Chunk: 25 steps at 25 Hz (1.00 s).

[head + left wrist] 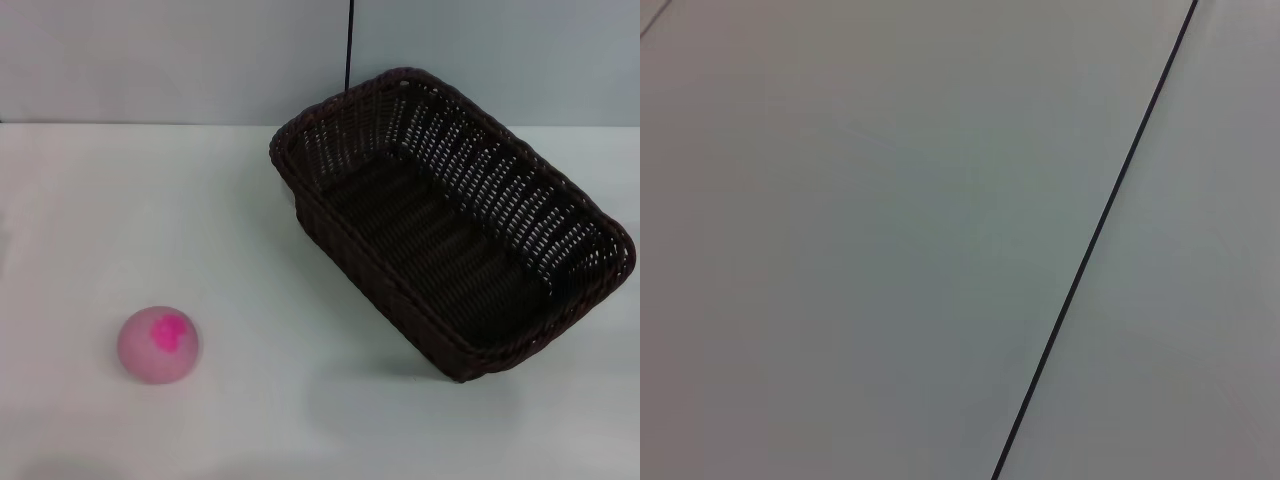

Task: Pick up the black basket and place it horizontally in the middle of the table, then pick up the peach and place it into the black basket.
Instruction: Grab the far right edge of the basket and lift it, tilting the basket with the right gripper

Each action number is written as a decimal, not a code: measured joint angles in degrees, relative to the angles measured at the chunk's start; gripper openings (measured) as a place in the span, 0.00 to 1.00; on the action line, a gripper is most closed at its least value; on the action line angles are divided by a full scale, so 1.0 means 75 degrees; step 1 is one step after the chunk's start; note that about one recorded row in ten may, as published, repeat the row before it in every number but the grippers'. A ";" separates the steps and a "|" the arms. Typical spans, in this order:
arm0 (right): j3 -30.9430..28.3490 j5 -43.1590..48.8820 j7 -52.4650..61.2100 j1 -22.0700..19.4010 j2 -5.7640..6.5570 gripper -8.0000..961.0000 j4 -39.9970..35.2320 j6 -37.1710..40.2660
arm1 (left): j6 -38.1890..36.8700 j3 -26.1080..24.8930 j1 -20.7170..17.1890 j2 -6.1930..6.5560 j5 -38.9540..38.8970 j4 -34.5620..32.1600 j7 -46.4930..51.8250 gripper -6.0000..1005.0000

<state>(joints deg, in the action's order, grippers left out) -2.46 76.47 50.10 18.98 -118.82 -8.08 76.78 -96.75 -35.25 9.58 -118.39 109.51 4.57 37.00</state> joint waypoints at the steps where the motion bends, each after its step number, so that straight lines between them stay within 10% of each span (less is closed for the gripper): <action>1: 0.0000 0.0000 0.0000 0.0000 0.0001 0.45 0.0000 -0.0001 | 0.0000 0.0000 0.0000 0.0000 0.0000 0.0000 0.0000 0.82; 16: 0.0097 0.0167 0.0146 0.0019 0.0025 0.45 -0.0041 0.0065 | 0.0069 0.0000 0.0056 -0.0012 0.0000 0.0011 0.0090 0.81; 25: 0.2487 0.1583 0.3997 -0.0062 0.0263 0.45 -0.2570 0.0671 | 0.0080 0.0000 0.0067 -0.0004 -0.0001 0.0012 0.0106 0.81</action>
<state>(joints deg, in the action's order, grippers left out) 16.20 88.34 80.07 18.52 -116.85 -27.36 81.81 -96.15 -35.24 10.09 -118.42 109.51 4.66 37.80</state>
